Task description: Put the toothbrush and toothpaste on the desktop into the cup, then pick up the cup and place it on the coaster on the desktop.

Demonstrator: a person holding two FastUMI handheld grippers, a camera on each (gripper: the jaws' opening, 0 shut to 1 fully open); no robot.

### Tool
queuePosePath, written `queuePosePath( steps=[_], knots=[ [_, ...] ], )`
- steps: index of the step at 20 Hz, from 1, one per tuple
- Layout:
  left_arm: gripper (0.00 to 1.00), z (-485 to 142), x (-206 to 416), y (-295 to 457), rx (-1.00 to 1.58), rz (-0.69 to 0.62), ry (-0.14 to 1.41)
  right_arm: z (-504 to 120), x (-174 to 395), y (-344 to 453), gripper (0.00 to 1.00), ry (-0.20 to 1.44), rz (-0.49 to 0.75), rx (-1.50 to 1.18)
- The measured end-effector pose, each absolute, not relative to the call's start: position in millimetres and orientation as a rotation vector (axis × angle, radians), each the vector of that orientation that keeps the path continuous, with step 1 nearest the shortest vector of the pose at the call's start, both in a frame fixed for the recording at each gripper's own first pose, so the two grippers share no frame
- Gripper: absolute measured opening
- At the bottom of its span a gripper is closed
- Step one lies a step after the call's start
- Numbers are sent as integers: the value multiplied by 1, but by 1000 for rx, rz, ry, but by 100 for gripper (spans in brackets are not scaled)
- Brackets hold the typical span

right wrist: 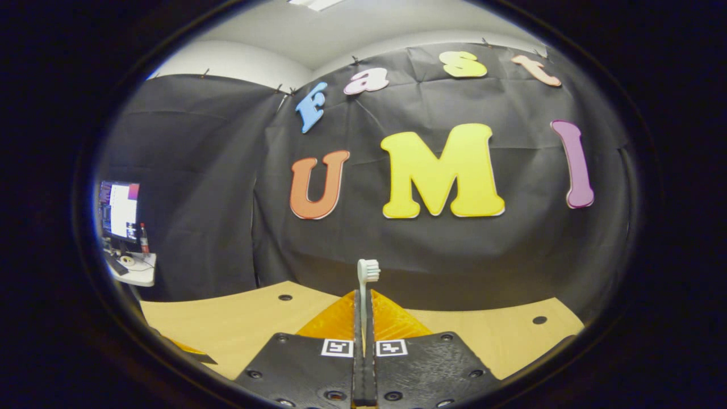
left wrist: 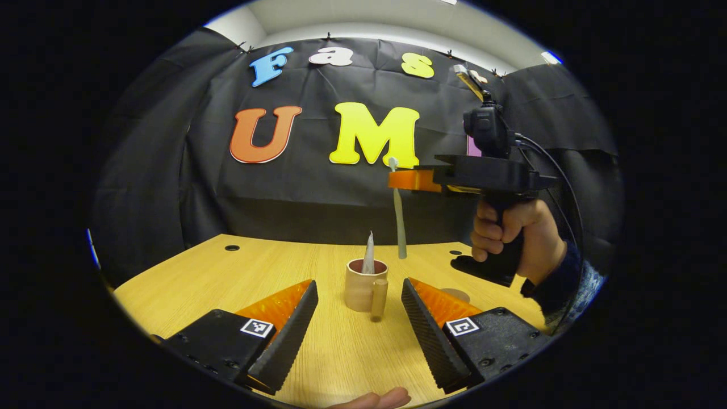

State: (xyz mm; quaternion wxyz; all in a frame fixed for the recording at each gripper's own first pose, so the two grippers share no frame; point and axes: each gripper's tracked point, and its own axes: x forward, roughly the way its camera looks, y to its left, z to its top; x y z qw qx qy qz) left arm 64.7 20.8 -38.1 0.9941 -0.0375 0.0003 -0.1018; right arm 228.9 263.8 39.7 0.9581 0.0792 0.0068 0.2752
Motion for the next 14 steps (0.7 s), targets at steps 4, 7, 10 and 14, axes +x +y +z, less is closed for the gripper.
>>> queuePosePath(
  steps=[4, 7, 10, 14],
  knots=[
    [95, -47, 66, 33, -93, -189, 29, 29, 241, 286, 0, 32, 565, 156],
    [93, -52, 68, 36, -100, -195, 39, 25, 246, 292, 0, 39, 563, 165],
    [93, -60, 72, 42, -114, -192, 59, 19, 249, 293, 0, 49, 559, 158],
    [93, -64, 75, 41, -113, -198, 69, 11, 249, 295, 2, 51, 556, 133]
  ],
)
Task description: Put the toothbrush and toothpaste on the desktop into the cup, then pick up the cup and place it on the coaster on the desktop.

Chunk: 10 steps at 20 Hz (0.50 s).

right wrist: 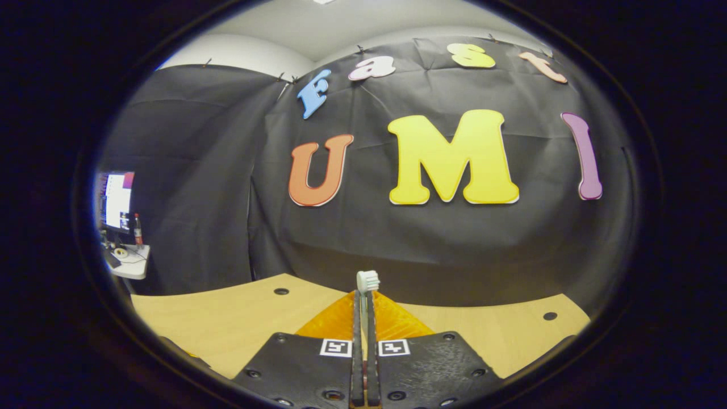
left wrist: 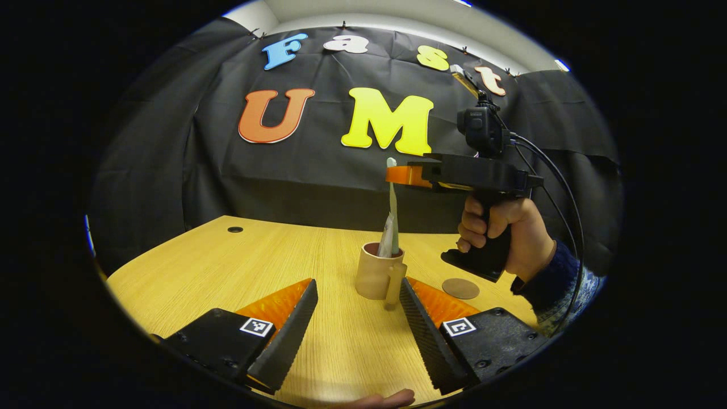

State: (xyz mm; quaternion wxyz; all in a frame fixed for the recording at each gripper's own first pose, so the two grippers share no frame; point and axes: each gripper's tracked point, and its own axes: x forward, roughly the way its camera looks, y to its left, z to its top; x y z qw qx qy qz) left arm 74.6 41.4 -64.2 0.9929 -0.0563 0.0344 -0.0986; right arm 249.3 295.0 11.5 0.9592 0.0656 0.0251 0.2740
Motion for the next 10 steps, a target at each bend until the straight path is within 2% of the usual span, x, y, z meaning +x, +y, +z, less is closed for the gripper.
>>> queuePosePath(
  steps=[3, 4, 5, 6, 8, 10],
  knots=[
    [93, -69, 75, 37, -115, -205, 78, 5, 246, 292, 4, 59, 557, 120],
    [93, -70, 75, 37, -109, -202, 81, 7, 244, 290, 18, 53, 556, 125],
    [93, -71, 75, 36, -103, -202, 84, 6, 244, 288, 23, 52, 554, 125],
    [93, -72, 75, 34, -102, -205, 87, 6, 243, 287, 43, 55, 551, 121],
    [93, -71, 75, 31, -108, -211, 89, 4, 243, 280, 70, 64, 533, 119],
    [93, -71, 76, 28, -106, -211, 90, 3, 240, 274, 82, 75, 524, 117]
  ],
)
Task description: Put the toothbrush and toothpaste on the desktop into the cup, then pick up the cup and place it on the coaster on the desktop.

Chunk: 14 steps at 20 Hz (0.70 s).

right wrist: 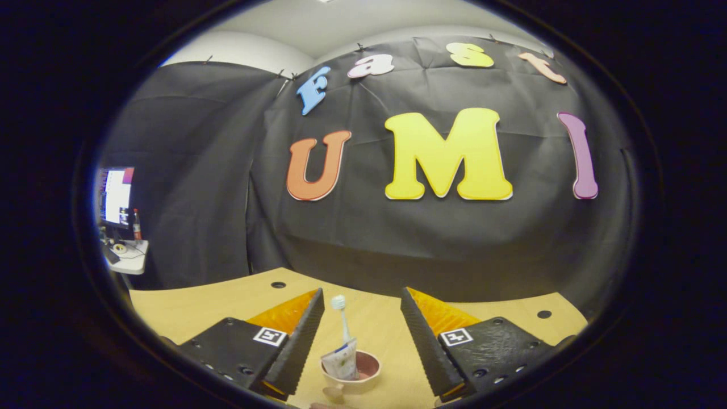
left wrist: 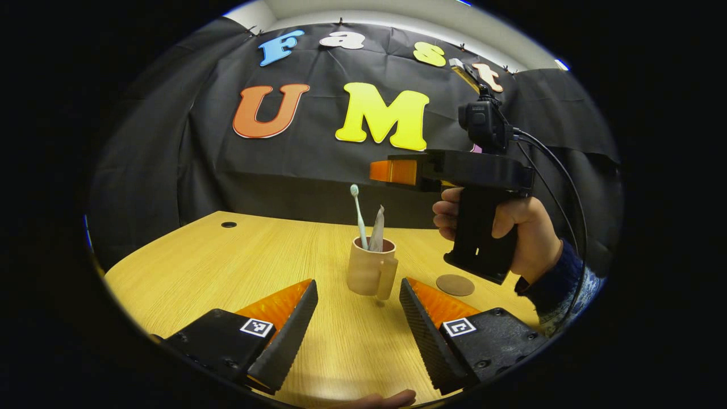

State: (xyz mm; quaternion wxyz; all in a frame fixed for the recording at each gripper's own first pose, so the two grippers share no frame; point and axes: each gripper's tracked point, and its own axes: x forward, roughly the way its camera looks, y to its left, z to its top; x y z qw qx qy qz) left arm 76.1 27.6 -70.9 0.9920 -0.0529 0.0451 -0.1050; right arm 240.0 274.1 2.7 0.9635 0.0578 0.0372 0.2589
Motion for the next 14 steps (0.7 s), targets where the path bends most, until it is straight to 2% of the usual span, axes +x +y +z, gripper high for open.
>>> queuePosePath(
  steps=[3, 8, 11, 14],
  knots=[
    [93, -72, 78, 22, -107, -219, 101, 5, 237, 265, 95, 77, 518, 133],
    [93, -77, 87, 20, -133, -210, 136, 16, 227, 238, 95, 57, 492, 149],
    [93, -73, 92, 8, -178, -255, 155, 22, 213, 222, 94, 31, 495, 143],
    [96, -60, 106, 19, -158, -196, 146, 22, 194, 200, 95, 13, 472, 118]
  ],
)
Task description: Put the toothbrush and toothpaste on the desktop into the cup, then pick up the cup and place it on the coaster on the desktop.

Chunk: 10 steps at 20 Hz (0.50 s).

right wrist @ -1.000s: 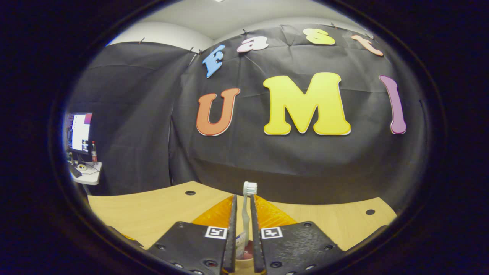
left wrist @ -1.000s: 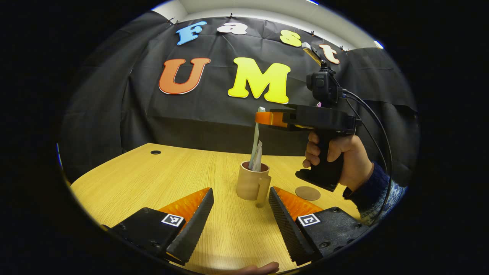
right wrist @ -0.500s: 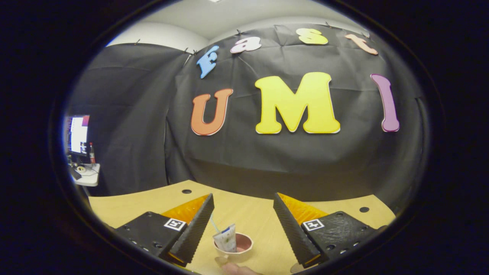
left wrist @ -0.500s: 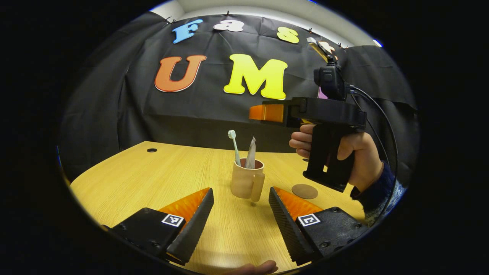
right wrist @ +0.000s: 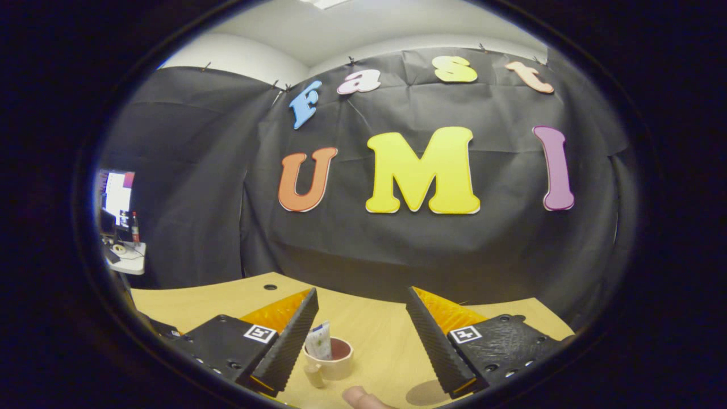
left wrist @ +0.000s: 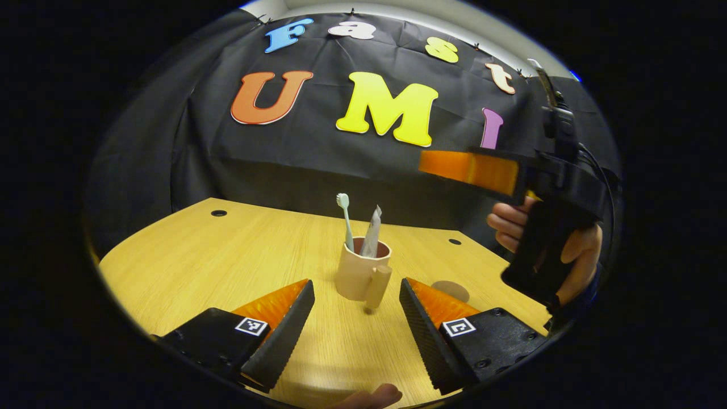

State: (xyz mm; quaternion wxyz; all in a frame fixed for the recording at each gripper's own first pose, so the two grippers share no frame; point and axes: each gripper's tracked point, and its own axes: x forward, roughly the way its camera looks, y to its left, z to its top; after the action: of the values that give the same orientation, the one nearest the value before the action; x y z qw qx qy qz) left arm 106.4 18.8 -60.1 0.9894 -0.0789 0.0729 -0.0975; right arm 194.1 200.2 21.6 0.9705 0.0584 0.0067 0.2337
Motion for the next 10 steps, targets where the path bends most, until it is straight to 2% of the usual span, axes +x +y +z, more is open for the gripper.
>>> queuePosePath(
  steps=[4, 10],
  knots=[
    [96, -45, 122, 11, -138, -181, 176, 21, 159, 159, 95, -5, 435, 128],
    [96, -16, 135, -17, -73, -206, 304, 1, 109, 109, 94, 15, 405, 132]
  ],
)
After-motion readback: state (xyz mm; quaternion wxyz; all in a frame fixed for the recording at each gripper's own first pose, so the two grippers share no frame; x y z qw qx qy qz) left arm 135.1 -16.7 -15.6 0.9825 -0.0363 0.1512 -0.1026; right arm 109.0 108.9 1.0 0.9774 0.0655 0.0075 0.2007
